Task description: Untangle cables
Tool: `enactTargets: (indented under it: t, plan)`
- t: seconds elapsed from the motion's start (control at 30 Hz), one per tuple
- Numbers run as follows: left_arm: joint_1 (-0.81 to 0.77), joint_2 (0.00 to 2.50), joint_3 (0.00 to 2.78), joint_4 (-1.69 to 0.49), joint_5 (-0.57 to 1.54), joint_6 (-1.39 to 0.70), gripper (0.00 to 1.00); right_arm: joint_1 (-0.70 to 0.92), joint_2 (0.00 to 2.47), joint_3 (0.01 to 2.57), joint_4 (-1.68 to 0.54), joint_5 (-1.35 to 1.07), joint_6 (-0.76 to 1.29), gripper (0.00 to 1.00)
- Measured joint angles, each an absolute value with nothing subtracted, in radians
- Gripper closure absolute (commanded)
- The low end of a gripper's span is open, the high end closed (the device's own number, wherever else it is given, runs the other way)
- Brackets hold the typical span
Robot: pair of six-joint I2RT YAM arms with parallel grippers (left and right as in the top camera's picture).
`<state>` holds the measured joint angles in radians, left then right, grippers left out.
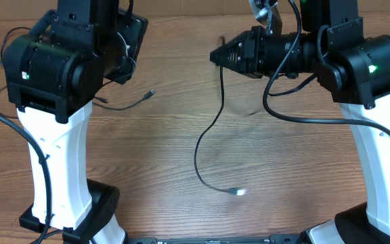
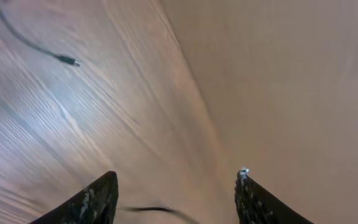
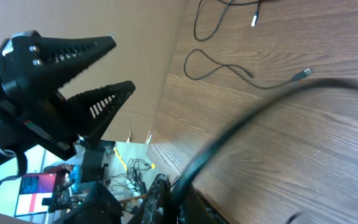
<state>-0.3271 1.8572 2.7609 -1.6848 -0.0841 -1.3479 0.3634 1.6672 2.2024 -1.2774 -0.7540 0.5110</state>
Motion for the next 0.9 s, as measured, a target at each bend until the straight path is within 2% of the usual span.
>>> enactTargets:
  t: [0.07,0.2,0.43,0.67,0.73,0.9]
  plan:
    - [-0.327,1.857,2.761,-1.685,-0.055,-1.245,0.38,0.364,1.667,2.202,-1.291,-0.756,0.493,0.96]
    - [-0.327,1.857,2.761,-1.686,-0.015,-1.060,0.27,0.364,1.667,2.202,-1.352,-0.755,0.407,0.96]
    - [-0.327,1.857,2.761,-1.681,0.153,-0.968,0.22,0.364,1.667,2.202,-1.438,-0.751,0.242,0.96]
    - [-0.327,1.857,2.761,-1.677,0.284,-0.956,0.38,0.364,1.667,2.202,-1.543,-0.751,0.108,0.96]
    - [-0.327,1.857,2.761,-1.684,0.315,-0.957,0.52,0.364,1.667,2.202,-1.566,-0.756,0.067,0.96]
    - [-0.333,1.857,2.761,-1.687,0.397,-0.945,0.52,0.364,1.667,2.202,-1.571,-0.823,-0.028,0.96]
